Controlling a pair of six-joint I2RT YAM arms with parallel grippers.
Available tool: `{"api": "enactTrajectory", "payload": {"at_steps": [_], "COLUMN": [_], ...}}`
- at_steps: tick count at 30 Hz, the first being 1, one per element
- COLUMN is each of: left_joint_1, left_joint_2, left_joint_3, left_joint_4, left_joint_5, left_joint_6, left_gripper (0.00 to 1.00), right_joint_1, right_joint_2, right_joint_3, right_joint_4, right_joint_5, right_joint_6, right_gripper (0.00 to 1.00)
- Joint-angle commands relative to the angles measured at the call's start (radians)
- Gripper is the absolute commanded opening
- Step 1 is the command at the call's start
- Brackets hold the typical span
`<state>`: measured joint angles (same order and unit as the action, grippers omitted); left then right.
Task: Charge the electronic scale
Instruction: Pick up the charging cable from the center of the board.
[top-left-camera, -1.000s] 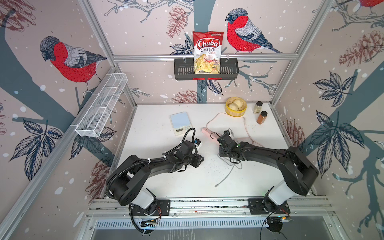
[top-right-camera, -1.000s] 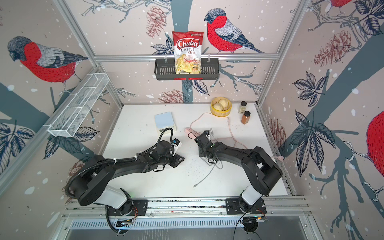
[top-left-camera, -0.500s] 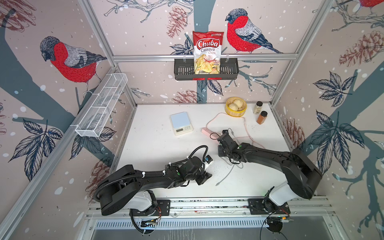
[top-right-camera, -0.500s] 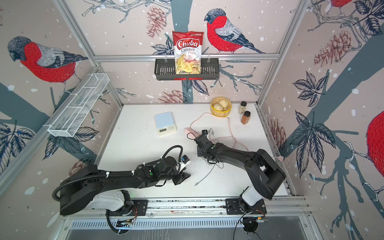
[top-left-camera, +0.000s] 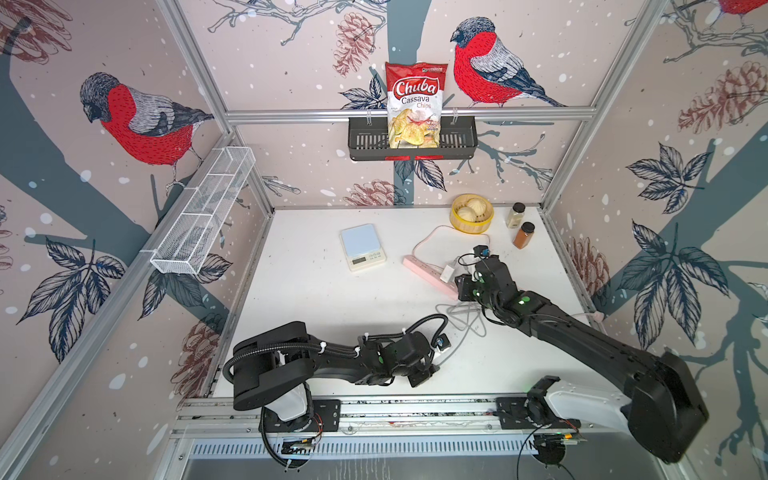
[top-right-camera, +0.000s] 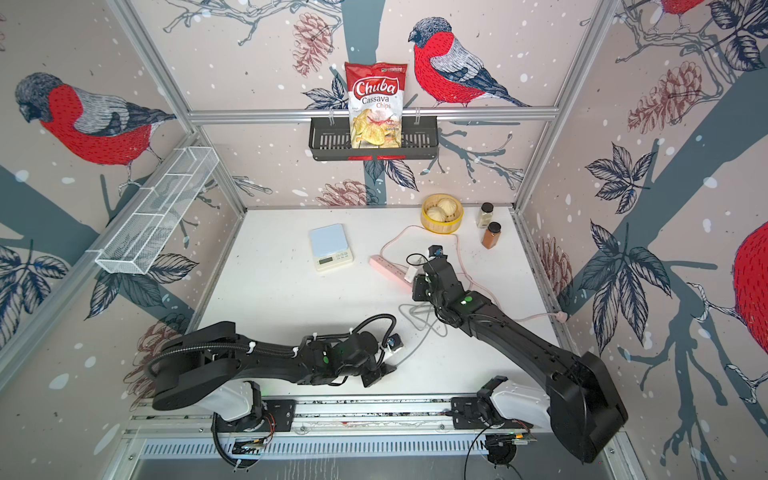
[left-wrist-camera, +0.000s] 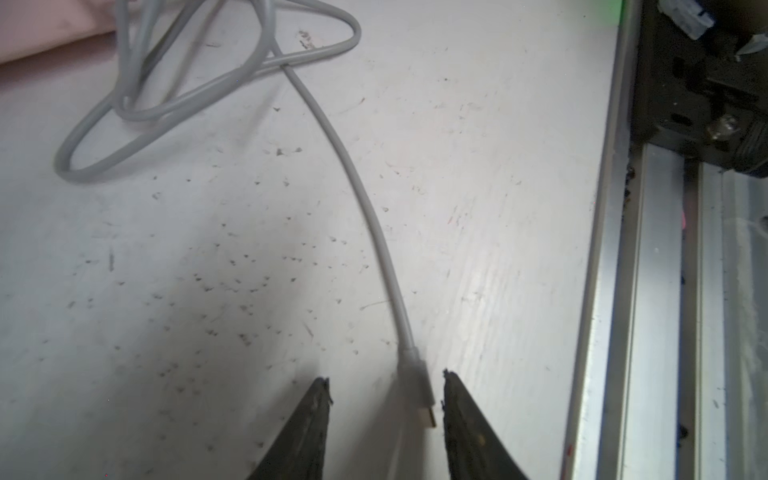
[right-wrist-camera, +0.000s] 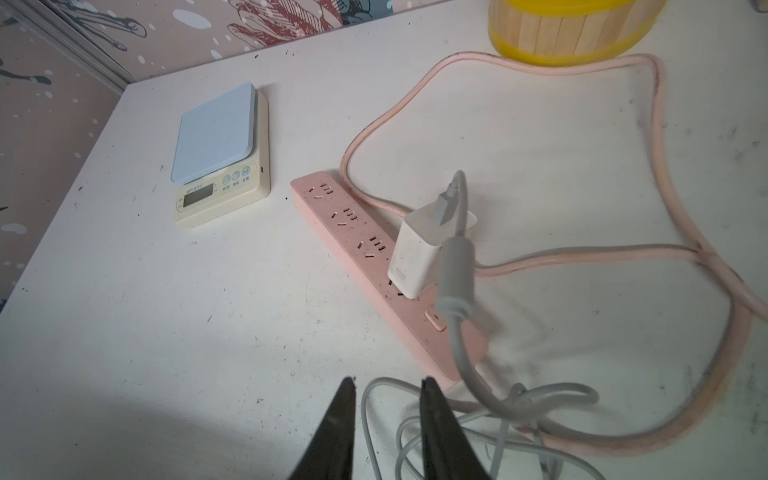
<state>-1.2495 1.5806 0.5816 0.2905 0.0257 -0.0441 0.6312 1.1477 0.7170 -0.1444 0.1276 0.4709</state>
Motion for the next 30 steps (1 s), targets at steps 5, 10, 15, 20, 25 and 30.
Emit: {"api": "enactTrajectory", "payload": {"at_steps": [5,10,15,20,25,30], "left_joint_1": [-0.016,-0.017,-0.017,0.015,0.111,0.162], "left_joint_2": [0.07,0.07,-0.013,-0.142,-0.272,-0.399], "left_joint_3": [0.037,0.05,0.052,0.093,0.165,0.23], "left_joint_4": [0.044,-0.001,-0.082,-0.237,-0.451,-0.631], "left_joint_5": [0.0,-0.038,-0.082,-0.041,0.091,0.137], "left_joint_6": [0.0,0.007,0.033,0.088,0.146,0.237], "left_gripper": [0.43,0.23,0.0,0.0,0.0,0.0], "right_joint_1": [-0.031,-0.036,-0.037,-0.036,0.001,0.084], "right_joint_2": [-0.088,-0.097,-0.124,-0.174,-0.244,-0.261], "right_joint_3": [-0.047,-0.045,-0.045,-0.067,-0.094,-0.083], "right_joint_4": [-0.008,-0.025,-0.009,0.048,0.114,0.096], "right_joint_5": [-0.026,-0.039,-0.065,-0.115,-0.211,-0.313], "right_joint_6": [-0.014,-0.029,-0.072,-0.148,-0.283,-0.47], "right_gripper": [0.31,0.33,0.38,0.42,0.48,0.59]}}
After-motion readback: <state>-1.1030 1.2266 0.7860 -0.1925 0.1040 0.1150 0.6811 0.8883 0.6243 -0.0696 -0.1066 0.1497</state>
